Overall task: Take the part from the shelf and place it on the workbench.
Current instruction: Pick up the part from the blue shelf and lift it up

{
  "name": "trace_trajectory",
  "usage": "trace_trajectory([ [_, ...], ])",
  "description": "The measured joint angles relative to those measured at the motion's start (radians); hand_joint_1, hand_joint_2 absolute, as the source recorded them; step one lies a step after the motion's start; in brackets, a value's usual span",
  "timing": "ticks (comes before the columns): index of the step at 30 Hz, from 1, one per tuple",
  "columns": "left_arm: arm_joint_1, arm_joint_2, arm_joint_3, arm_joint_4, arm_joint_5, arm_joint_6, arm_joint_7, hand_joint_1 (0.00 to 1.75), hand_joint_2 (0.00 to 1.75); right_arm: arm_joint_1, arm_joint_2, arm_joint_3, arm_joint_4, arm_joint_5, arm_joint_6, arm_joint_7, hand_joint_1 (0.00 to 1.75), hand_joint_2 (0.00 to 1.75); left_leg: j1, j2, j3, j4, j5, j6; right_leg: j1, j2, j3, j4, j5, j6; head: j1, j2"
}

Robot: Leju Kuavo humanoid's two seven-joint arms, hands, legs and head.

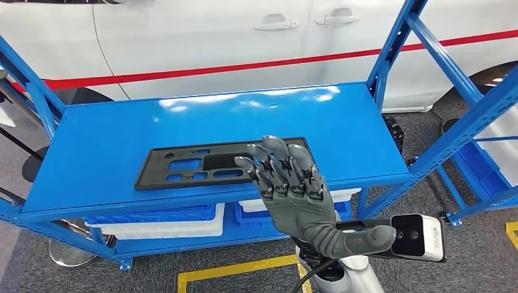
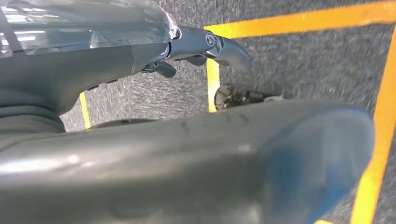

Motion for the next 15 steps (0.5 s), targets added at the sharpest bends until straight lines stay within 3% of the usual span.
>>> trace_trajectory([
  [2, 0.0, 0.001, 0.0, 0.0, 0.0, 0.0, -0.002, 0.0, 0.0, -0.001, -0.001, 0.002, 0.001, 0.0, 0.0, -0.001, 0.0, 0.0, 0.002, -0.002, 0.038, -0.016, -0.016, 0.012, -0.001, -0.001, -0.093, 0.137, 0.031, 0.005, 0.002, 0.0],
  [3, -0.001, 0.001, 0.0, 0.0, 0.0, 0.0, -0.002, 0.0, 0.0, -0.001, -0.001, 0.002, 0.001, 0.0, 0.0, -0.001, 0.0, 0.0, 0.002, -0.003, 0.059, -0.023, -0.025, 0.016, -0.001, -0.001, -0.147, 0.196, 0.017, 0.005, 0.003, 0.0],
  [4, -0.001, 0.001, 0.0, 0.0, 0.0, 0.0, -0.002, 0.0, 0.0, 0.0, -0.002, 0.002, 0.002, 0.0, 0.0, -0.001, 0.0, 0.0, 0.001, -0.005, 0.077, -0.027, -0.035, 0.018, 0.0, 0.0, -0.194, 0.232, -0.015, 0.004, 0.004, 0.0],
  [6, -0.001, 0.001, 0.0, 0.0, 0.0, 0.0, -0.001, 0.0, 0.0, 0.001, -0.003, 0.002, 0.003, 0.0, -0.001, -0.001, 0.0, 0.0, 0.001, -0.011, 0.115, -0.032, -0.06, 0.019, 0.003, 0.0, -0.262, 0.242, -0.082, 0.001, 0.004, 0.0],
  [7, 0.0, 0.001, 0.0, 0.0, 0.0, 0.001, 0.0, 0.0, 0.0, 0.001, -0.003, 0.002, 0.003, 0.001, -0.001, -0.001, 0.0, 0.0, 0.0, -0.014, 0.134, -0.033, -0.074, 0.018, 0.005, 0.0, -0.278, 0.214, -0.084, -0.001, 0.004, 0.0],
  [8, 0.0, 0.001, 0.0, 0.0, 0.0, 0.001, 0.001, 0.0, 0.0, 0.002, -0.003, 0.002, 0.003, 0.001, -0.001, -0.001, 0.0, 0.0, 0.0, -0.016, 0.153, -0.033, -0.09, 0.017, 0.008, 0.0, -0.284, 0.166, -0.053, -0.006, 0.004, 0.0],
  [11, 0.001, -0.001, 0.0, 0.002, 0.0, 0.002, 0.001, 0.0, 0.0, 0.006, -0.004, 0.002, 0.005, 0.002, -0.005, 0.0, 0.0, 0.0, -0.004, -0.02, 0.194, -0.031, -0.135, 0.009, 0.024, 0.004, -0.278, 0.006, 0.154, -0.031, 0.004, 0.0],
  [12, 0.001, -0.002, 0.0, 0.003, 0.001, 0.002, 0.001, 0.0, 0.0, 0.007, -0.004, 0.002, 0.006, 0.004, -0.008, 0.001, 0.0, 0.0, -0.005, -0.021, 0.203, -0.031, -0.145, 0.004, 0.027, 0.006, -0.277, -0.015, 0.191, -0.038, 0.003, 0.0],
  [15, -0.001, -0.002, 0.001, 0.004, 0.001, 0.002, -0.002, 0.0, 0.0, 0.008, -0.004, 0.002, 0.008, 0.021, -0.037, 0.007, 0.0, 0.0, -0.006, -0.017, 0.224, -0.026, -0.153, -0.012, 0.025, 0.01, -0.255, -0.029, 0.189, -0.054, 0.003, 0.0],
])
